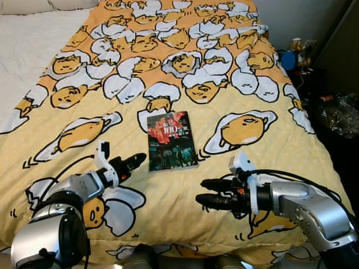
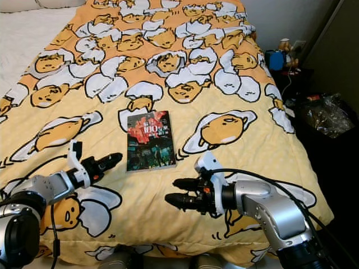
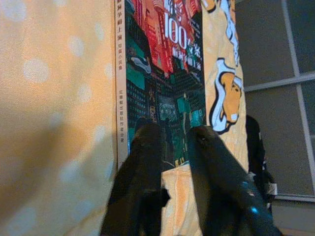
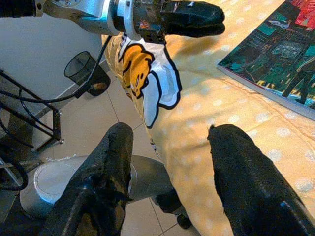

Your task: Clean up the room

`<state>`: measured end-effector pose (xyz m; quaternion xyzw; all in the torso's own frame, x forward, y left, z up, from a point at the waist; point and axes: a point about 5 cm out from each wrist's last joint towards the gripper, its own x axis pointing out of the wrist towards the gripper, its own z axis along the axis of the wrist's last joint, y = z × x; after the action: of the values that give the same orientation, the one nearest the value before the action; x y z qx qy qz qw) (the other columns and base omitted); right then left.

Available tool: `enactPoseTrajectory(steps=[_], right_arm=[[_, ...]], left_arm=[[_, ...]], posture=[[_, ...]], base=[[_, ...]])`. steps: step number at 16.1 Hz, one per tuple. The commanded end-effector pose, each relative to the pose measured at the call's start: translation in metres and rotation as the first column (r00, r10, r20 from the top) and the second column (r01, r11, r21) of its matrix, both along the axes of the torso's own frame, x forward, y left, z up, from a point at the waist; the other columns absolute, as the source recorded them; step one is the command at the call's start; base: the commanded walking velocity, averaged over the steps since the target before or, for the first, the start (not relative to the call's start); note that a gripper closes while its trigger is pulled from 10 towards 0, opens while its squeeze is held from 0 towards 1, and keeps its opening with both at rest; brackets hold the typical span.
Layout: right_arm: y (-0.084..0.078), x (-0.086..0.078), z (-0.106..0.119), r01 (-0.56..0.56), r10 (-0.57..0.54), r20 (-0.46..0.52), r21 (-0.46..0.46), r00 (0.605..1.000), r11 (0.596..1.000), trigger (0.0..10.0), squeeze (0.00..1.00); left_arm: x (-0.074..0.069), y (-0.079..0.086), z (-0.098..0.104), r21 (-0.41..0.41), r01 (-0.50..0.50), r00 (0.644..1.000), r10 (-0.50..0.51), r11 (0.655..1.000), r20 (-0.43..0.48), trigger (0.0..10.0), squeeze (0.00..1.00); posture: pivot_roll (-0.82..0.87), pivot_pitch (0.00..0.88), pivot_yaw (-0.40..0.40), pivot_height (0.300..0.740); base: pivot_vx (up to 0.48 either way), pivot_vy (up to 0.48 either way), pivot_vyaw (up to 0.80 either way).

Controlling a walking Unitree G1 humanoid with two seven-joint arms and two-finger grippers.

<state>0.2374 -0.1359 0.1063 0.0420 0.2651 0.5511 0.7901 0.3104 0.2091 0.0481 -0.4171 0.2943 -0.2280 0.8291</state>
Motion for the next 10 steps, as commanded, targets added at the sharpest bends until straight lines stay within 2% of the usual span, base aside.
enactPoseTrajectory(steps=[1,10], right_arm=[[-0.0001,0.0009,-0.0012,0.002,-0.002,-0.002,-0.004,1.000,1.000,10.0,0.00],[0.0016,0.0001,-0.0019,-0.006,0.006,-0.002,-0.013,1.000,1.000,10.0,0.00]], left_arm=[[-0.0019,-0.0003,-0.0032,0.022,0.008,1.000,-0.007,1.000,-0.030,10.0,1.00],[-0.0007,-0.0037,-0.0103,0.102,-0.040,0.995,0.049,0.994,-0.084,10.0,1.00]], posture=[[-0.18,0.119,0.058,0.740],[-0.19,0.118,0.048,0.740]], base=[[0.000,0.000,0.00],[0.000,0.000,0.00]])
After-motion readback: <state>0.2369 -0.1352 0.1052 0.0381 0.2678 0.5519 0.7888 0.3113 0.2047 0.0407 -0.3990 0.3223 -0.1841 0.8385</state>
